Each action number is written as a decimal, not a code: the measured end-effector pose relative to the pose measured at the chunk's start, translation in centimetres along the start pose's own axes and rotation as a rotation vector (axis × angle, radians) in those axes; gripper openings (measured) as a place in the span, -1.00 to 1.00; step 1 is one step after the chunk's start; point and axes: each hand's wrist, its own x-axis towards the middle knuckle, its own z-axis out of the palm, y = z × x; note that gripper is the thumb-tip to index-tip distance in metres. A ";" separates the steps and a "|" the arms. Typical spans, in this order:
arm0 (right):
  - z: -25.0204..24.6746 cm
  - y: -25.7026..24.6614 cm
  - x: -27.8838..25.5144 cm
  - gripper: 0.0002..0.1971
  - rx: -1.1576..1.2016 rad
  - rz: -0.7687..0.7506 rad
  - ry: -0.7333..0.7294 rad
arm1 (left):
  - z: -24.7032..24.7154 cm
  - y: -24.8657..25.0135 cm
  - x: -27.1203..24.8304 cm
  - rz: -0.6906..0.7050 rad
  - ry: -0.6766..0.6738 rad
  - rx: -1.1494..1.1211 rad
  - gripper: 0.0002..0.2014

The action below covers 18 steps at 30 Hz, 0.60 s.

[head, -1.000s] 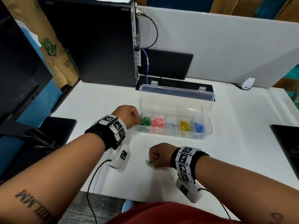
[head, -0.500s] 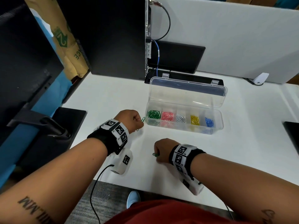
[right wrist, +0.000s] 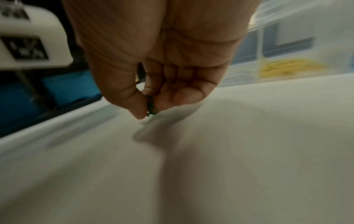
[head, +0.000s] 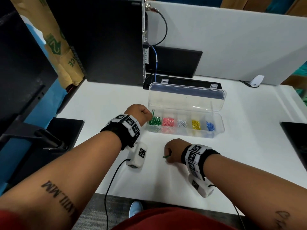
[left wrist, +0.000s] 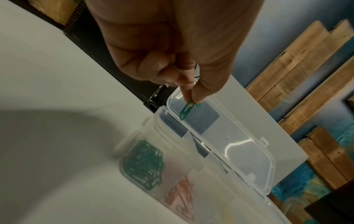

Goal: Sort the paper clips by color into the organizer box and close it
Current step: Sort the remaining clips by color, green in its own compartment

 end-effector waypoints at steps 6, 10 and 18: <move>-1.9 1.6 -1.6 -0.69 0.286 0.056 0.178 | 1.2 -0.8 1.4 0.001 0.014 0.116 -0.73; -3.3 2.0 -2.2 -0.68 0.397 0.058 0.295 | 1.7 -1.9 1.4 -0.050 -0.037 0.046 -0.46; -5.7 -0.3 -0.7 -0.71 0.620 0.036 0.432 | 1.7 -2.8 0.1 -0.181 -0.157 -0.326 -0.41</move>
